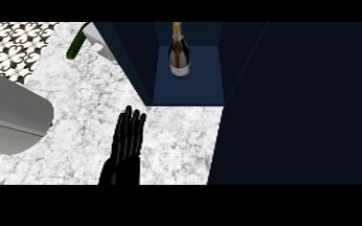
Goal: Pick up the wine, place it into the cabinet and close the cabinet
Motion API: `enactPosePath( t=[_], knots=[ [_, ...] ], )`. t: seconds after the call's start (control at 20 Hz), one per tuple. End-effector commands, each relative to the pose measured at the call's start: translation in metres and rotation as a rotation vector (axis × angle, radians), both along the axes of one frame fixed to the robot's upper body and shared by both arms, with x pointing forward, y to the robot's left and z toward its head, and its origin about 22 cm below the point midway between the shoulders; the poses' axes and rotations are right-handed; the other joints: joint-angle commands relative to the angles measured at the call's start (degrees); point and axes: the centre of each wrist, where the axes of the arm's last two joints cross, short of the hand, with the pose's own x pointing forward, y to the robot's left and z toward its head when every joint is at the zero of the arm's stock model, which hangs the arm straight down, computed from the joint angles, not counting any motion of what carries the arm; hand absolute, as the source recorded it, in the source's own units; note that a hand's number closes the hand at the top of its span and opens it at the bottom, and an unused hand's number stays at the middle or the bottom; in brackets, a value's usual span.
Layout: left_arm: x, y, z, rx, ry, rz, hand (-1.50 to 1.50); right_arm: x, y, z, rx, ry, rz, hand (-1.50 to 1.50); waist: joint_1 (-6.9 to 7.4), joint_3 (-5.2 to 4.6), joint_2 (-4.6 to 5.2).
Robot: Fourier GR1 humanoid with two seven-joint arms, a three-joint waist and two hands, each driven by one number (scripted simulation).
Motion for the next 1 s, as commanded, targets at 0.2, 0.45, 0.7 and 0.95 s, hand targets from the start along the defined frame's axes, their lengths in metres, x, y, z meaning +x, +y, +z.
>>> enactPosePath(
  t=[0.2,0.45,0.7,0.95],
  knots=[
    [-0.014,0.044,0.025,0.025,-0.006,-0.103,-1.50,-0.027,-0.008,0.001,-0.030,0.001,0.131,1.50,-0.35,0.03,0.03],
    [-0.028,0.078,0.017,0.024,-0.016,-0.106,-1.50,-0.036,-0.003,0.001,-0.029,0.032,0.180,1.50,-0.22,-0.01,-0.04],
    [-0.003,0.106,0.021,0.037,-0.033,-0.044,-1.50,-0.023,0.017,-0.012,0.054,0.156,0.291,1.50,-0.24,-0.03,0.17],
    [-0.019,0.137,0.021,0.009,-0.043,0.014,-1.50,-0.045,0.027,-0.012,0.067,0.205,0.345,1.50,-0.05,-0.07,-0.09]
  ],
)
